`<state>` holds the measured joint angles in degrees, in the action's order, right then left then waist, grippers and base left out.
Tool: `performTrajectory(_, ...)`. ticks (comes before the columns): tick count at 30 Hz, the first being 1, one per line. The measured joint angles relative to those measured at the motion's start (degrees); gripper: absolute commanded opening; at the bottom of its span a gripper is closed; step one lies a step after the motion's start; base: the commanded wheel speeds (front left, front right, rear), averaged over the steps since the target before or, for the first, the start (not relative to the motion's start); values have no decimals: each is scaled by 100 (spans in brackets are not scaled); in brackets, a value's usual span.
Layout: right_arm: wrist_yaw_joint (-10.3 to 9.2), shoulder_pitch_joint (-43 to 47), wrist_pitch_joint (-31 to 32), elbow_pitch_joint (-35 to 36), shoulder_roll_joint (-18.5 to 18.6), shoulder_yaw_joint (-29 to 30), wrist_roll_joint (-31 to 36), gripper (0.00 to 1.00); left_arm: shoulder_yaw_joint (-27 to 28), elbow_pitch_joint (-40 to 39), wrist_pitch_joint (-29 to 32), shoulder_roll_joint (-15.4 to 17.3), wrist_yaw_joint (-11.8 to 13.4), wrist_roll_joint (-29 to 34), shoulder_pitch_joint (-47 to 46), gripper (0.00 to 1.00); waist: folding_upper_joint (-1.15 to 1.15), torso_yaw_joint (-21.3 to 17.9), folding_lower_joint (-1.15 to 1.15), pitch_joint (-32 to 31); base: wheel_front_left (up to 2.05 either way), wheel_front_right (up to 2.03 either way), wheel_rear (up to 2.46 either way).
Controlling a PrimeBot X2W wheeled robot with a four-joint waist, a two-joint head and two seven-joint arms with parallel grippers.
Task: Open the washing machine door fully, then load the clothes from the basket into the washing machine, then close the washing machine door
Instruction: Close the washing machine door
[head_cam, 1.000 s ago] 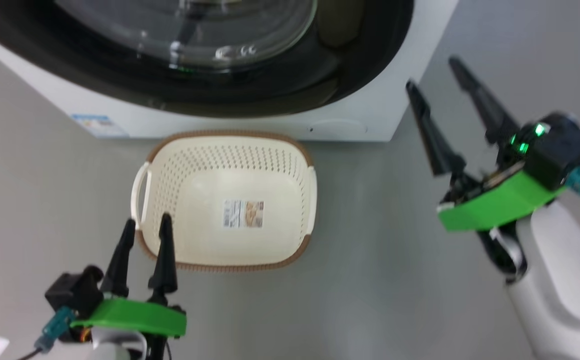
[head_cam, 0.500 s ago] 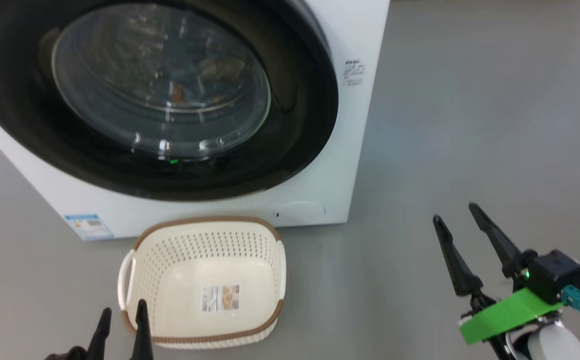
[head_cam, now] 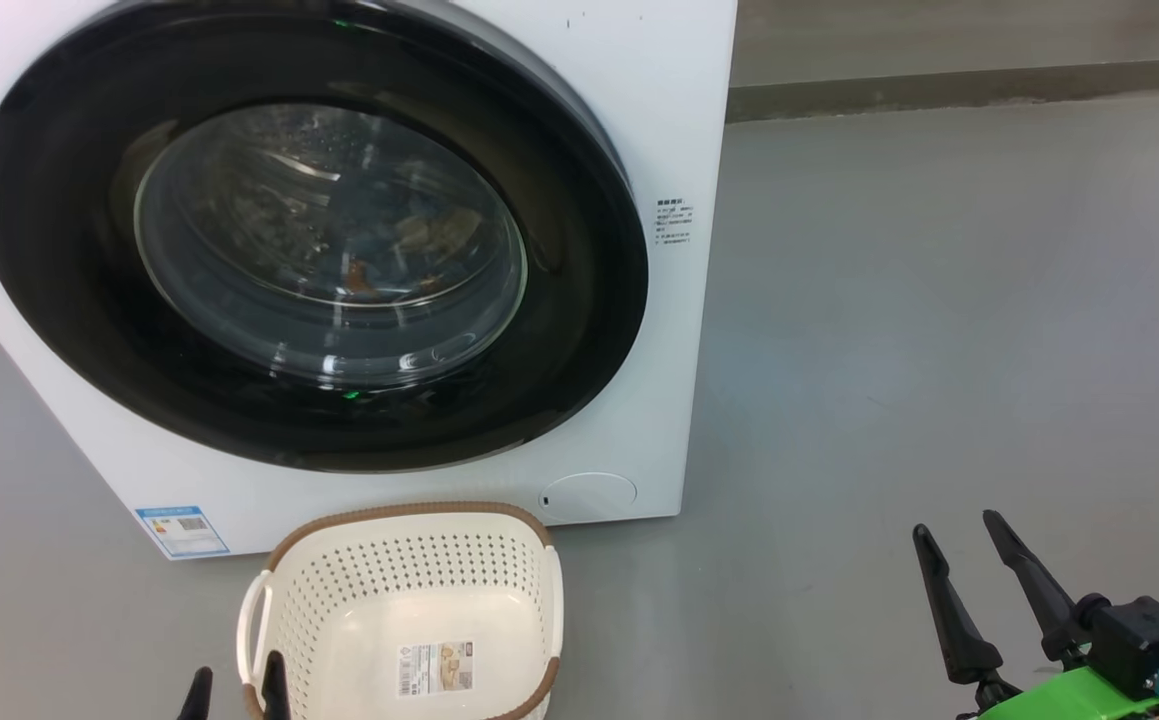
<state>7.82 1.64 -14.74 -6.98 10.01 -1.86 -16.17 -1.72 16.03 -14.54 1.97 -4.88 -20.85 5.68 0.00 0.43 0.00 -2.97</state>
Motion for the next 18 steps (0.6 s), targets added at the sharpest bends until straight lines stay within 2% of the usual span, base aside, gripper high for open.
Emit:
performTrajectory(5, 0, 167, 1, -33, -101, 253, 32, 100, 27, 1, 0, 0, -42, 12, 16, 100, 0, 16, 0, -39, 0, 0, 0)
performTrajectory(18, 0, 202, 1, -105, -105, 303, 151, 100, 57, -19, 0, 1, -49, 11, 115, 100, 0, 50, 0, -50, 0, 0, 0)
